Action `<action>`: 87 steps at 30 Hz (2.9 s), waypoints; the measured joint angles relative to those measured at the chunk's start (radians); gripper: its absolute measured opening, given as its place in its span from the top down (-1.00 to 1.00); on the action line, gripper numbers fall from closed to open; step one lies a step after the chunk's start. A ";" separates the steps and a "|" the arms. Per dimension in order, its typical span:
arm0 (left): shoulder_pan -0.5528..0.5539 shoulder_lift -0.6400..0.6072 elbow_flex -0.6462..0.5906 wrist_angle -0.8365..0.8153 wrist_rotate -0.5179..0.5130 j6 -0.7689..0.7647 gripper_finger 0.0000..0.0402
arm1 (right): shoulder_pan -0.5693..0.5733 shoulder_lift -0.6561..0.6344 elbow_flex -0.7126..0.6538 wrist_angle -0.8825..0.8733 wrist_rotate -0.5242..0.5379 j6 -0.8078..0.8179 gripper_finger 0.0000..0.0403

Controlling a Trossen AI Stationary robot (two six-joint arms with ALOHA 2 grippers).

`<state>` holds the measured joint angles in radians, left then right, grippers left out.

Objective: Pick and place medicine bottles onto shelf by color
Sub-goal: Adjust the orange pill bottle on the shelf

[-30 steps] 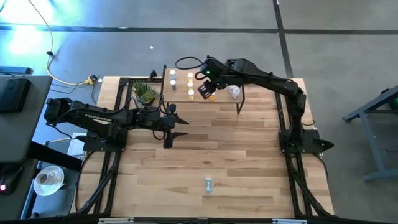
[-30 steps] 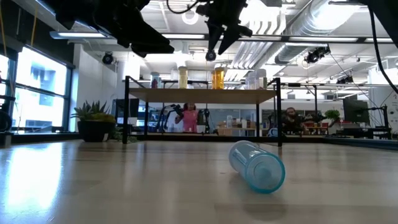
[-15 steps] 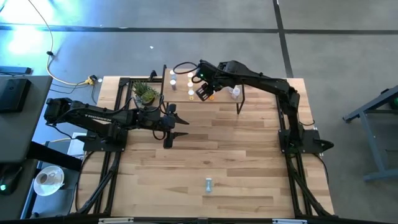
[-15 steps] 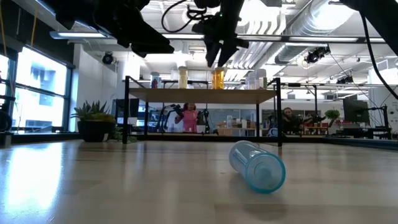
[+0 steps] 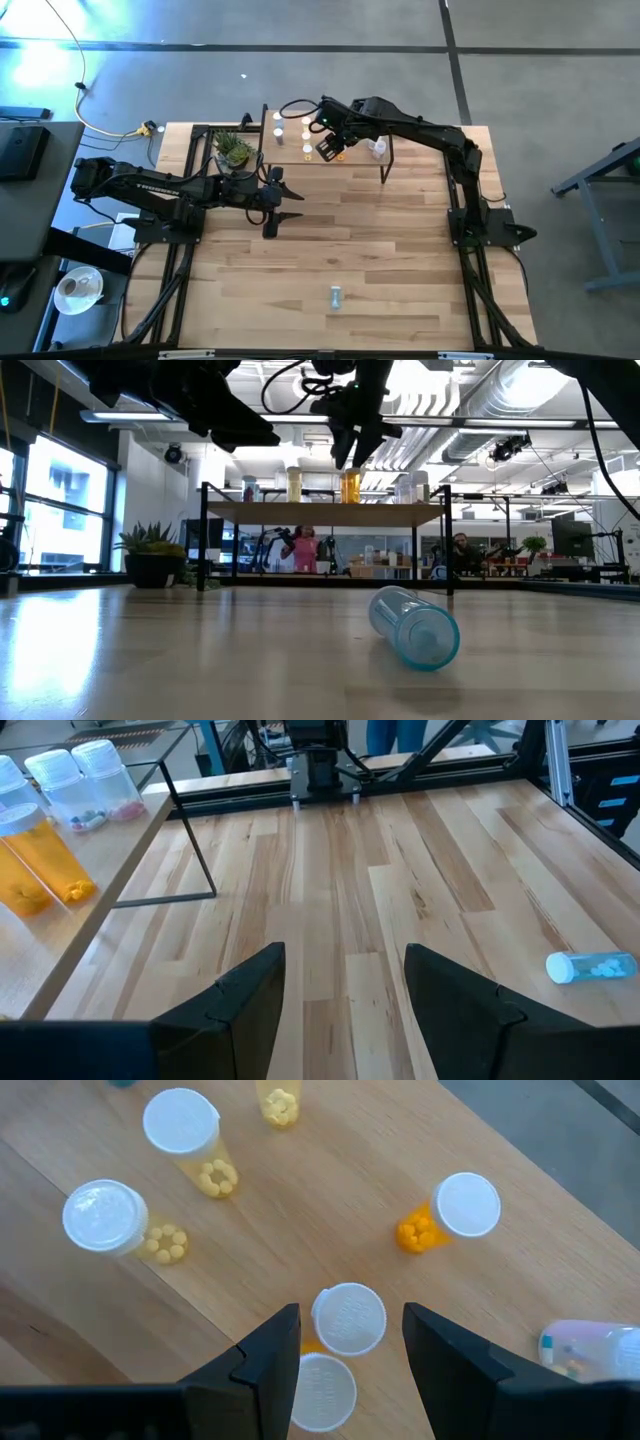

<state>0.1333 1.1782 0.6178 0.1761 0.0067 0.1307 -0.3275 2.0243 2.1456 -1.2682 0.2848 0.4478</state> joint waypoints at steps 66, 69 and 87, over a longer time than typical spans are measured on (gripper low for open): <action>0.000 0.000 0.000 0.000 0.000 -0.023 0.02 | -0.009 0.037 0.000 -0.012 0.087 -0.039 0.47; 0.000 0.000 0.000 0.000 0.000 -0.023 0.02 | -0.009 0.037 0.000 -0.007 0.078 -0.047 0.47; 0.000 0.000 0.000 0.000 0.000 -0.023 0.02 | -0.009 0.037 0.000 -0.007 0.074 -0.090 0.46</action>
<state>0.1333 1.1782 0.6178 0.1764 0.0067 0.1081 -0.3363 2.0613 2.1452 -1.2751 0.3588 0.3580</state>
